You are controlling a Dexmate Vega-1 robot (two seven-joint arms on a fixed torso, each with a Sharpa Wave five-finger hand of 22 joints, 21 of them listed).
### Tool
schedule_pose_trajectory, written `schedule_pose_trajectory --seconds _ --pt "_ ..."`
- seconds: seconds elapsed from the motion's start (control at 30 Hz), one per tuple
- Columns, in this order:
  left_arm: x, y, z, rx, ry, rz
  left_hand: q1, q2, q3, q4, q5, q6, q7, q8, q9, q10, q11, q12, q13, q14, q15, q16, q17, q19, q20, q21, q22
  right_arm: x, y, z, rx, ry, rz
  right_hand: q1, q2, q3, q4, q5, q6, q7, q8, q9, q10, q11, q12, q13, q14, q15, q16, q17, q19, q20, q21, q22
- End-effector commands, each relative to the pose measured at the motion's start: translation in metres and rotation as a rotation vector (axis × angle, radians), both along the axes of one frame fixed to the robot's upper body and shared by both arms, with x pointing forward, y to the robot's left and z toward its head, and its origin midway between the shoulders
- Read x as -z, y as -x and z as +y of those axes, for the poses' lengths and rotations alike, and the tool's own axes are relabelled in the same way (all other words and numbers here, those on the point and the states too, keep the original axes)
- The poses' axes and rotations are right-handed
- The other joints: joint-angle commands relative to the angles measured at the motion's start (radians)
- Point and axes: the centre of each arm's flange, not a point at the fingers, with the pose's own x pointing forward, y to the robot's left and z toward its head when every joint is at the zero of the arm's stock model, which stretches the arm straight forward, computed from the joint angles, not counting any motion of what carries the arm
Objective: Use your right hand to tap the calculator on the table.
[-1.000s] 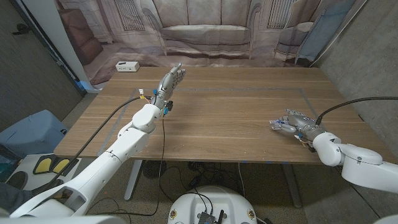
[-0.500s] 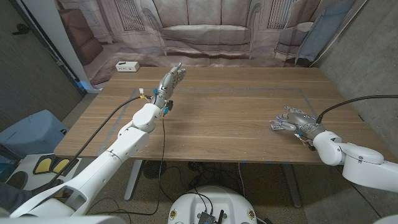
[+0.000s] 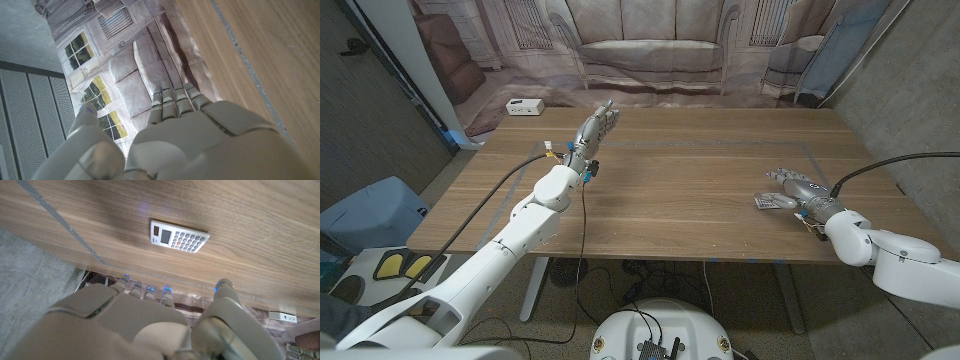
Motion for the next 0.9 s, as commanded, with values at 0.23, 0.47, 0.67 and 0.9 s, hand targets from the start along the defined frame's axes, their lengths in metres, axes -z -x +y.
schedule_pose_trajectory --seconds 0.23,0.47,0.67,0.9 --pt "0.002 0.0 -0.002 0.007 0.005 0.0 0.007 0.008 -0.001 -0.004 -0.003 0.012 -0.001 -0.001 0.004 0.012 -0.004 0.0 0.004 0.013 0.001 -0.001 0.005 0.001 0.003 -0.002 0.004 -0.001 0.003 0.0 -0.007 -0.033 -0.028 0.002 -0.012 0.003 0.0 -0.001 -0.022 0.005 0.011 0.0 -0.018 0.012 0.005 0.003 -0.17 0.002 0.001 -0.001 -0.092 0.005 0.004 0.002" --pt "0.002 -0.001 -0.002 0.011 0.007 -0.002 0.007 0.008 -0.001 -0.004 -0.003 0.012 -0.001 -0.001 0.004 0.012 -0.004 -0.001 0.004 0.013 0.001 -0.002 0.005 0.001 0.002 -0.002 0.004 -0.004 0.004 0.002 -0.028 -0.061 -0.077 0.001 -0.017 0.002 -0.001 -0.001 0.04 0.013 0.042 -0.001 0.021 0.017 0.015 0.002 -0.137 0.005 0.007 -0.002 -0.016 -0.054 0.022 0.0" --pt "0.002 -0.002 -0.003 0.013 0.01 -0.004 0.007 0.008 -0.001 -0.004 -0.003 0.012 0.0 -0.001 0.004 0.013 -0.002 -0.001 0.004 0.014 0.0 -0.002 0.005 0.001 0.001 -0.002 0.004 -0.008 0.003 0.004 -0.043 -0.079 -0.105 0.004 -0.021 0.003 -0.004 -0.001 0.068 0.019 0.048 -0.002 0.045 0.021 0.019 0.001 -0.105 -0.001 0.015 -0.004 0.032 -0.064 0.032 -0.003" --pt "-0.001 -0.002 -0.001 0.009 0.005 -0.011 0.007 0.008 -0.002 -0.004 -0.003 0.012 -0.002 -0.002 0.004 0.013 -0.005 -0.002 0.004 0.014 0.001 -0.002 0.005 0.001 0.001 -0.002 0.004 -0.012 0.003 0.007 -0.066 -0.105 -0.135 0.01 -0.023 0.005 -0.008 -0.001 0.081 0.023 0.048 -0.002 0.066 0.026 0.023 -0.001 -0.085 -0.013 0.017 -0.006 0.075 -0.082 0.039 -0.004"
